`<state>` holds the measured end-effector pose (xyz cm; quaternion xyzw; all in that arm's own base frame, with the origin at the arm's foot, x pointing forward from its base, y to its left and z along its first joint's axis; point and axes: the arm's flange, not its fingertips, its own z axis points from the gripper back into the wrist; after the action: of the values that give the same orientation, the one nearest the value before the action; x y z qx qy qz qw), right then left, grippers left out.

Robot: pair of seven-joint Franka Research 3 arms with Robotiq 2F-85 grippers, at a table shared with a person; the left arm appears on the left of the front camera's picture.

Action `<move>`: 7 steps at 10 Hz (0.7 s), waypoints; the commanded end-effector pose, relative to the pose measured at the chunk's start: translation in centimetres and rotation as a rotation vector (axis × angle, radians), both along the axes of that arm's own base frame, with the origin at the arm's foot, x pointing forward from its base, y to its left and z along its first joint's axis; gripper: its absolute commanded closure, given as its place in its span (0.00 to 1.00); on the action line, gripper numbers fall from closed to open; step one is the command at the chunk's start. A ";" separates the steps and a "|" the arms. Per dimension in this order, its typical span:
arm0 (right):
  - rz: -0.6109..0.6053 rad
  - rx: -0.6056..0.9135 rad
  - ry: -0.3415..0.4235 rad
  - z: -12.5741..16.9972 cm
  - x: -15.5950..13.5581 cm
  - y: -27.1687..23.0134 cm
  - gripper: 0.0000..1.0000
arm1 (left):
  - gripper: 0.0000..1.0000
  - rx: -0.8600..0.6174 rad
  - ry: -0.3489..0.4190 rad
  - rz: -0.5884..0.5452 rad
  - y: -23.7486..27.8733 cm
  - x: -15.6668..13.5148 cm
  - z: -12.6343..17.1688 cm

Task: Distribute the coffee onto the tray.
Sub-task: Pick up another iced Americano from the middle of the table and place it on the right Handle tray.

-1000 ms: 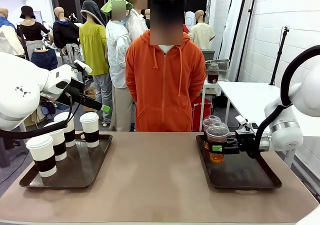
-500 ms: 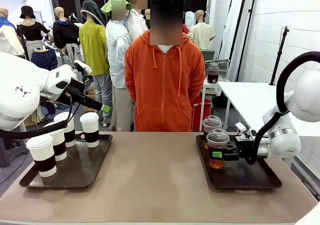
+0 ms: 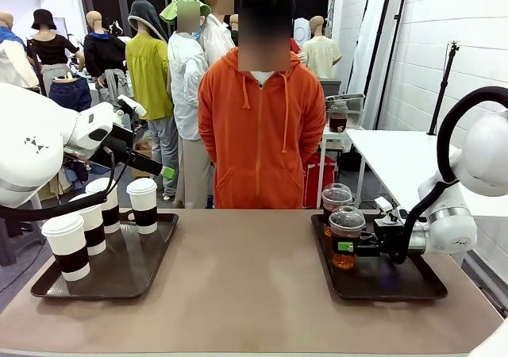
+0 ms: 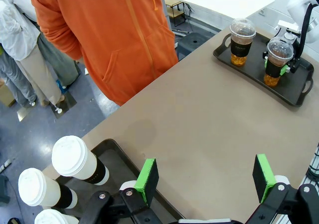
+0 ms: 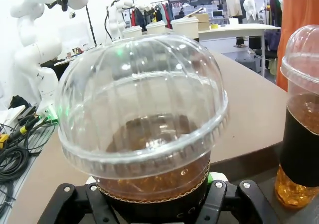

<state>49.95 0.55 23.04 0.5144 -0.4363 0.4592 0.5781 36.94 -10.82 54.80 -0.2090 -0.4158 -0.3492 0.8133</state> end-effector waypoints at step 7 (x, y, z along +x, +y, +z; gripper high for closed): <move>-0.037 0.020 0.119 -0.3 -1.7 -1.9 0.00 | 0.00 -0.001 0.005 0.000 0.1 0.0 -0.1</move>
<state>49.23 -0.77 22.46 0.5299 -0.4187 0.4254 0.6025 36.94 -10.82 54.80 -0.2090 -0.4158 -0.3492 0.8133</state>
